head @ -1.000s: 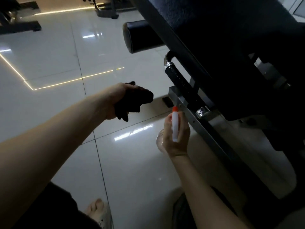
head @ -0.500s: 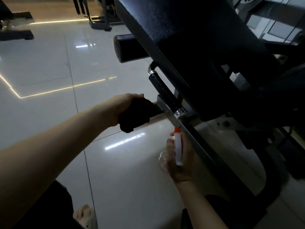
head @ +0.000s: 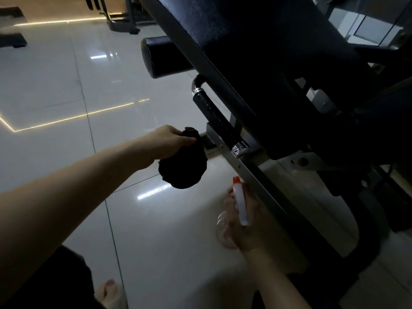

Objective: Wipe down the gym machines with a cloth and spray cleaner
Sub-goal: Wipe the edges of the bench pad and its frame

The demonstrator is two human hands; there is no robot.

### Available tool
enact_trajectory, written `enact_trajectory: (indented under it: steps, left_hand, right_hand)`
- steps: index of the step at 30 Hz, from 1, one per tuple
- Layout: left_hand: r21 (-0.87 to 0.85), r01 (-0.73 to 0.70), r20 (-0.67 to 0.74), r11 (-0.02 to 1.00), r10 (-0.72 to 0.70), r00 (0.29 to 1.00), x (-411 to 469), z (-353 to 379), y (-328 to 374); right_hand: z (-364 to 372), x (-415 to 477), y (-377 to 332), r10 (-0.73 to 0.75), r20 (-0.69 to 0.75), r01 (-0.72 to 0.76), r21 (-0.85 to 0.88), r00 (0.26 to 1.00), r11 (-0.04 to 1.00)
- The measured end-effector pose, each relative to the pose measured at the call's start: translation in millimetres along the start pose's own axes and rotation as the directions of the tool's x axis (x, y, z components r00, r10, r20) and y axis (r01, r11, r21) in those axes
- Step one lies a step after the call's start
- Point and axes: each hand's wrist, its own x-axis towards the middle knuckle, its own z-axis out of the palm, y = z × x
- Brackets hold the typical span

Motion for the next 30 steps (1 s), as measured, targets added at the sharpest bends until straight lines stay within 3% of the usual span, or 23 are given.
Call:
enact_trajectory:
  steps: [1, 3, 5, 6, 8, 10, 12, 15, 19, 22, 30]
  left_hand:
    - [0.076, -0.036, -0.018, 0.996, 0.037, 0.999, -2.0, -0.8, -1.2]
    - [0.262, -0.111, -0.043, 0.959, 0.126, 0.991, -7.1, -4.8, -6.8]
    - [0.412, -0.162, -0.048, 0.897, 0.199, 0.979, -12.4, -7.7, -13.9]
    - [0.451, -0.175, -0.044, 0.876, 0.217, 0.975, -14.9, -8.0, -17.8]
    - [0.503, -0.165, -0.034, 0.848, 0.210, 0.977, -19.2, -10.0, -28.6]
    - [0.551, -0.161, -0.034, 0.819, 0.215, 0.976, -21.1, -9.5, -32.1]
    - [0.557, -0.141, -0.054, 0.818, 0.205, 0.977, -23.3, -13.1, -38.6]
    - [0.527, -0.086, -0.111, 0.845, 0.170, 0.979, -22.4, -24.1, -47.9]
    - [0.368, -0.043, -0.175, 0.929, 0.114, 0.978, -23.4, -41.8, -55.4]
    - [0.306, -0.038, -0.136, 0.951, 0.083, 0.987, -26.8, -47.4, -57.1]
    - [0.341, -0.054, -0.027, 0.938, 0.068, 0.997, -34.6, -51.1, -60.2]
  right_hand:
    - [6.8, 2.7, 9.9, 0.123, 0.114, -0.124, 0.001, 0.986, 0.992]
    - [22.1, 4.2, 27.0, 0.236, 0.331, -0.225, -0.071, 0.914, 0.972]
    - [45.7, 2.3, 58.8, 0.286, 0.352, -0.186, -0.291, 0.891, 0.938]
    - [60.3, 1.6, 71.6, 0.268, 0.359, -0.093, -0.436, 0.894, 0.895]
    - [87.5, -0.3, 81.3, 0.260, 0.371, 0.071, -0.682, 0.891, 0.728]
    - [96.7, 3.7, 82.0, 0.301, 0.269, 0.013, -0.765, 0.915, 0.644]
    - [104.5, 7.2, 78.0, 0.330, 0.234, -0.039, -0.761, 0.914, 0.648]
    - [116.0, 10.0, 83.5, 0.270, 0.295, 0.011, -0.694, 0.917, 0.720]
    - [135.1, 3.4, 102.2, 0.293, 0.292, -0.075, -0.581, 0.910, 0.811]
    - [136.3, -1.0, 112.5, 0.318, 0.294, -0.105, -0.564, 0.902, 0.819]
    - [132.0, -0.7, 116.9, 0.289, 0.308, -0.117, -0.474, 0.906, 0.873]
